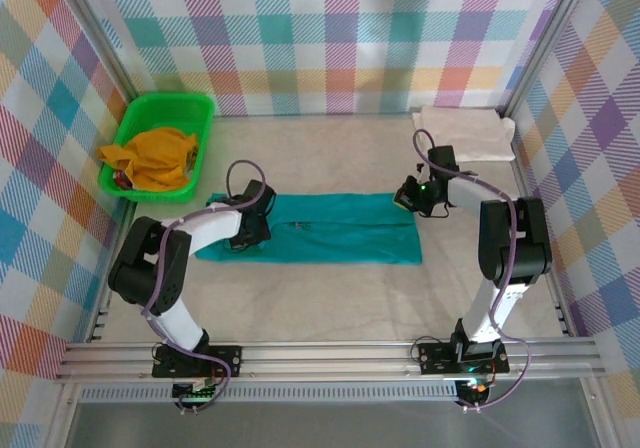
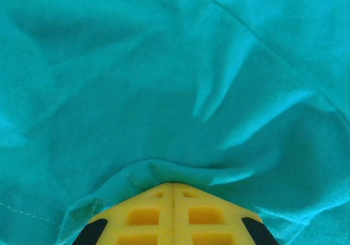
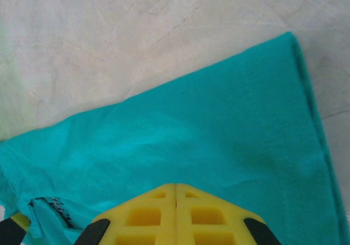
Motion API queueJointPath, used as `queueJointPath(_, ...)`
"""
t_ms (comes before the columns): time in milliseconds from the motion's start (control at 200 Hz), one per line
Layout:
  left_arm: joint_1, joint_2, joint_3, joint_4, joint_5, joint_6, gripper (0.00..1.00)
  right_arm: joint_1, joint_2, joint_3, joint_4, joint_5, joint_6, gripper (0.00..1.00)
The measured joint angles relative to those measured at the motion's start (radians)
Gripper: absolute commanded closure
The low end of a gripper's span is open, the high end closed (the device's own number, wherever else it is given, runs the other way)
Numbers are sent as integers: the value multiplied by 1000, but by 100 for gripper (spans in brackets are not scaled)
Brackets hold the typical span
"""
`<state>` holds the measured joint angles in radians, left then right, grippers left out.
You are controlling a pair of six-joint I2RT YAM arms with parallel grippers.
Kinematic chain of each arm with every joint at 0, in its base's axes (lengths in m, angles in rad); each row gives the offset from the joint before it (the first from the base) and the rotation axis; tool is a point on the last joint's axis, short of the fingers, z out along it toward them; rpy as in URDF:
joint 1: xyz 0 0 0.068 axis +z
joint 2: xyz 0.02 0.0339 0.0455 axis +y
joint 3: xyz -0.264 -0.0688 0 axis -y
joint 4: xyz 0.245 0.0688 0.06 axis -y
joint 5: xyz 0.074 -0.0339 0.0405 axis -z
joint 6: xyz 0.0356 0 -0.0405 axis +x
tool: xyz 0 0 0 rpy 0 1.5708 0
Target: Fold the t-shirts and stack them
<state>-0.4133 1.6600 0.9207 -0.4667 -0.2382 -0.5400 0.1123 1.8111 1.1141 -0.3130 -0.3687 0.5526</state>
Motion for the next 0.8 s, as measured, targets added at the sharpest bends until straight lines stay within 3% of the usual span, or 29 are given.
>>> queueJointPath(280,-29,-140,-84,-12,39,-82,100,0,10,2,-2,0,0,100)
queueJointPath(450,-28,-179,2,-39,28,-73,100,10,13,20,-19,6,-8,100)
queueJointPath(640,23,-154,167,-19,29,-43,100,38,13,61,-43,35,-31,100)
queueJointPath(800,94,-54,182,0,33,-49,100,64,19,96,-95,56,-60,100)
